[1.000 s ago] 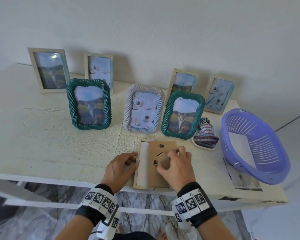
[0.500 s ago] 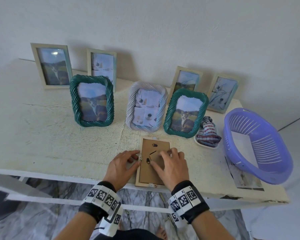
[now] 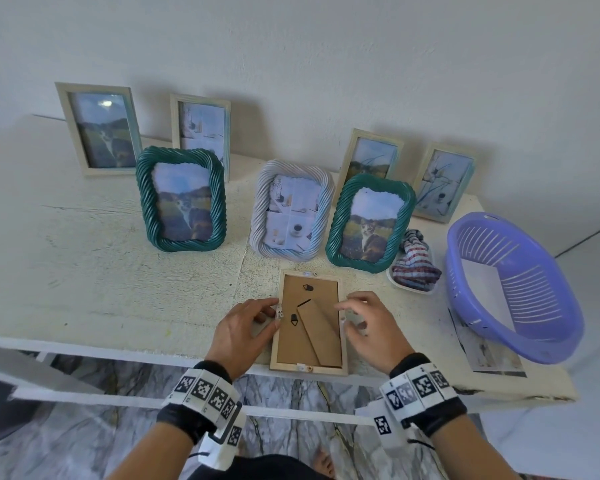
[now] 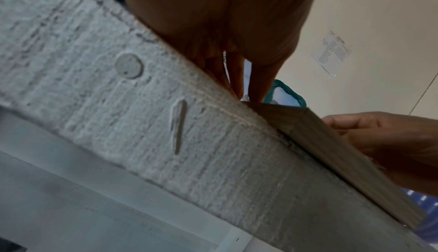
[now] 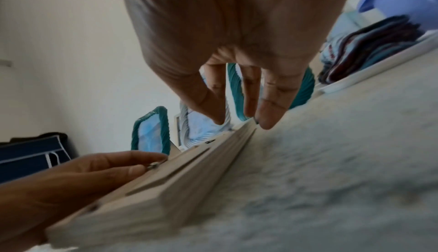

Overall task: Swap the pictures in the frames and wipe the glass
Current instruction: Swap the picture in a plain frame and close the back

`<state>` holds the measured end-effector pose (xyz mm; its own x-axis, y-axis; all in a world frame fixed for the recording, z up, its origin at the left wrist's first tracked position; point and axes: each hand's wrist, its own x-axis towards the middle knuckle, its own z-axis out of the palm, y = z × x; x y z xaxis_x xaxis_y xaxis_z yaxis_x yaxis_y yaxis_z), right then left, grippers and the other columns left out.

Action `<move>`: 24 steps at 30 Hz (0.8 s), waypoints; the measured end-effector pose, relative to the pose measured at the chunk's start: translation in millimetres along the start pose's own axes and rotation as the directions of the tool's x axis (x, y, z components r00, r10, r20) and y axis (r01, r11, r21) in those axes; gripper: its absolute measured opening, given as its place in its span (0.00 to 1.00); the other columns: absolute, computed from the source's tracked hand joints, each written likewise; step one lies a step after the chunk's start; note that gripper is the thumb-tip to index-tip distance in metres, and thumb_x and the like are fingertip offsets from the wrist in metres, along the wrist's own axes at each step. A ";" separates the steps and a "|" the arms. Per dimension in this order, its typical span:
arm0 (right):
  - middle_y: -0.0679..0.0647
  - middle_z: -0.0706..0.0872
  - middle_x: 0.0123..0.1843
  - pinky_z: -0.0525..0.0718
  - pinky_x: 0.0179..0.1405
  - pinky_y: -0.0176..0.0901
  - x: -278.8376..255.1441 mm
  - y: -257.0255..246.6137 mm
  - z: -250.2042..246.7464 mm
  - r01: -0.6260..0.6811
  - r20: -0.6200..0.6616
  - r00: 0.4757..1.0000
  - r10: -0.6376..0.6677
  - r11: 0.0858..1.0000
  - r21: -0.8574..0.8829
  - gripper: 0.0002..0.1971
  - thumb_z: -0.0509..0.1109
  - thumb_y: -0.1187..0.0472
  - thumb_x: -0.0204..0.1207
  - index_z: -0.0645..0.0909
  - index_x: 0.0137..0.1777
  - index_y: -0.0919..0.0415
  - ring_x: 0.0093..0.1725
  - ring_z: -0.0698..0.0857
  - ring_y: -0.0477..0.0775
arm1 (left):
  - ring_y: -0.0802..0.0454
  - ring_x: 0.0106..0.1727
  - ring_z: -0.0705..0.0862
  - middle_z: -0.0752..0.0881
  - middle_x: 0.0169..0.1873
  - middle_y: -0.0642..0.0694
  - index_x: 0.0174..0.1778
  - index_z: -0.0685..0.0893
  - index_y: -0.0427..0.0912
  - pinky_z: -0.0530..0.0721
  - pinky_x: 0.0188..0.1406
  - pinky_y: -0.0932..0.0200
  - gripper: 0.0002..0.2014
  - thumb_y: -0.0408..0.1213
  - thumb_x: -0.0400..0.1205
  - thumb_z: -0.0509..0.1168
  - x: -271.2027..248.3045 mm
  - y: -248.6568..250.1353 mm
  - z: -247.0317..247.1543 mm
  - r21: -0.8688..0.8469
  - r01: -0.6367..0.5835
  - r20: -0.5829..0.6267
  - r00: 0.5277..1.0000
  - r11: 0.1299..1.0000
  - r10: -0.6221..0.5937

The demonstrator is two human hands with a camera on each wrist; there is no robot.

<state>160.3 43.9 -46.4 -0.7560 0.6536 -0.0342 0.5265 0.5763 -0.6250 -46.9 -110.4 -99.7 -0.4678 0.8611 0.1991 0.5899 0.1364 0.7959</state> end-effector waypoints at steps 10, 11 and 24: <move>0.41 0.86 0.53 0.77 0.42 0.26 2.8 16.3 -16.5 0.037 0.146 0.988 -0.046 0.997 0.062 0.11 0.71 0.63 0.77 0.86 0.56 0.48 0.46 0.82 0.36 | 0.62 0.46 0.82 0.84 0.44 0.64 0.64 0.84 0.53 0.84 0.48 0.59 0.24 0.59 0.76 0.59 -0.4 2.2 -1.2 -0.005 0.017 0.010 1.000 1.000 -0.017; 0.41 0.86 0.53 0.76 0.42 0.25 2.9 16.2 -16.9 0.045 0.142 0.989 -0.052 0.998 0.054 0.10 0.72 0.62 0.77 0.86 0.56 0.49 0.46 0.82 0.34 | 0.61 0.46 0.82 0.84 0.44 0.64 0.64 0.84 0.53 0.84 0.48 0.58 0.24 0.59 0.76 0.60 -0.5 2.4 -1.0 -0.002 0.017 0.009 1.000 1.000 -0.017; 0.40 0.82 0.36 0.81 0.36 0.44 13.7 9.2 -2.7 0.051 0.029 0.998 -0.050 0.998 -0.021 0.09 0.75 0.53 0.73 0.78 0.39 0.54 0.36 0.81 0.44 | 0.62 0.44 0.81 0.83 0.42 0.60 0.59 0.86 0.54 0.82 0.46 0.62 0.20 0.57 0.76 0.60 1.3 6.4 0.0 0.008 0.013 0.023 1.000 1.000 -0.013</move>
<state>155.8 59.5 -50.5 -0.7927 0.6090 -0.0257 0.4952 0.6189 -0.6097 -43.8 -108.4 -94.4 -0.4599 0.8704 0.1757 0.5890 0.1509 0.7939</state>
